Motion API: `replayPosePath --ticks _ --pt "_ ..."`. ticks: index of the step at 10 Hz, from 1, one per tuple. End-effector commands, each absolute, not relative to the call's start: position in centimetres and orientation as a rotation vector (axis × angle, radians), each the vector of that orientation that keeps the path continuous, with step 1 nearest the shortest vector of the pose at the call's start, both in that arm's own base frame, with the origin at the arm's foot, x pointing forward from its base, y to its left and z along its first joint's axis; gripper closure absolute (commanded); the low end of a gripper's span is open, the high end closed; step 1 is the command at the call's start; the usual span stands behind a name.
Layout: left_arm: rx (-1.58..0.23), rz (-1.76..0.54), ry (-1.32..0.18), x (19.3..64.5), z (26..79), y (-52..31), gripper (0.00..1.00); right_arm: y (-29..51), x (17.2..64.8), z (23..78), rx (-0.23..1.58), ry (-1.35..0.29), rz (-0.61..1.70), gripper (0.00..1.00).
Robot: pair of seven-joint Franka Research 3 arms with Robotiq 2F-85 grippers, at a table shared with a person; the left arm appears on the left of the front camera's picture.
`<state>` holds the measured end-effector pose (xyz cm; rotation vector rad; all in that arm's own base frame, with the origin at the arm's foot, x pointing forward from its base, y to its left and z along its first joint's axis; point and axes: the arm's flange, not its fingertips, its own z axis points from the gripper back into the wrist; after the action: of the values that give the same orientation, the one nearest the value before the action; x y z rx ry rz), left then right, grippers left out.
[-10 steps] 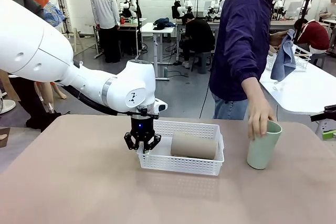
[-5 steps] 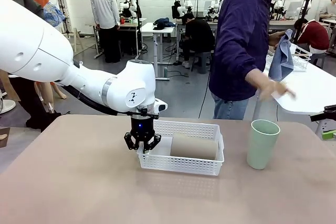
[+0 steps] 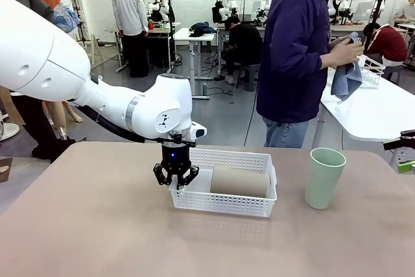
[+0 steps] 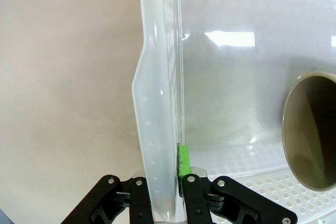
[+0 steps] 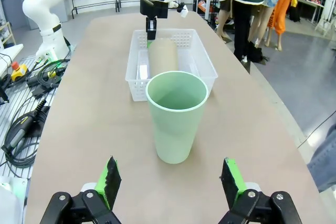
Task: Clean and organize the cups into the basket.
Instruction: Pick up the Reusable plastic cup from the right side of the table and stack it inside the Organizing basket in the center of the table.
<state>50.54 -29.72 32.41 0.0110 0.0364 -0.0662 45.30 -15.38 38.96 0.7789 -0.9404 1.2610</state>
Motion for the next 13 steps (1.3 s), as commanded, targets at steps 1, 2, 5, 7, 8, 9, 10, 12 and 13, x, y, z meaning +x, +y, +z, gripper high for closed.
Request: replayPosePath --ticks 1,2,5,7,8,9,10,12,13 --pt "0.011 -0.075 0.032 50.4 32.3 -29.5 1.0 -14.3 45.4 37.1 0.805 -0.878 1.339 0.0" --pt "0.011 -0.075 0.032 50.4 32.3 -29.5 1.0 -13.5 45.6 35.6 0.829 -0.852 1.372 0.0" --pt "0.011 -0.075 0.032 50.4 32.3 -29.5 1.0 -11.5 47.5 31.7 0.888 -0.787 1.359 0.0" --pt "0.011 -0.075 0.032 50.4 32.3 -29.5 1.0 -10.2 48.6 29.8 0.946 -0.748 1.361 0.0" --pt "0.011 -0.075 0.032 50.4 32.3 -29.5 1.0 -9.6 49.3 29.3 0.966 -0.747 1.348 0.0" --pt "0.011 -0.075 0.032 50.4 32.3 -29.5 1.0 -9.2 49.5 28.8 0.965 -0.74 1.349 0.0" --pt "0.011 -0.075 0.032 50.4 32.3 -29.5 1.0 -9.3 49.4 28.9 0.912 -0.766 1.314 0.0" --pt "0.011 -0.075 0.032 50.4 32.3 -29.5 1.0 -9.4 48.6 28.5 0.966 -0.74 1.357 0.0" --pt "0.011 -0.075 0.032 50.4 32.3 -29.5 1.0 -9.4 48.6 28.5 0.966 -0.74 1.357 0.0"
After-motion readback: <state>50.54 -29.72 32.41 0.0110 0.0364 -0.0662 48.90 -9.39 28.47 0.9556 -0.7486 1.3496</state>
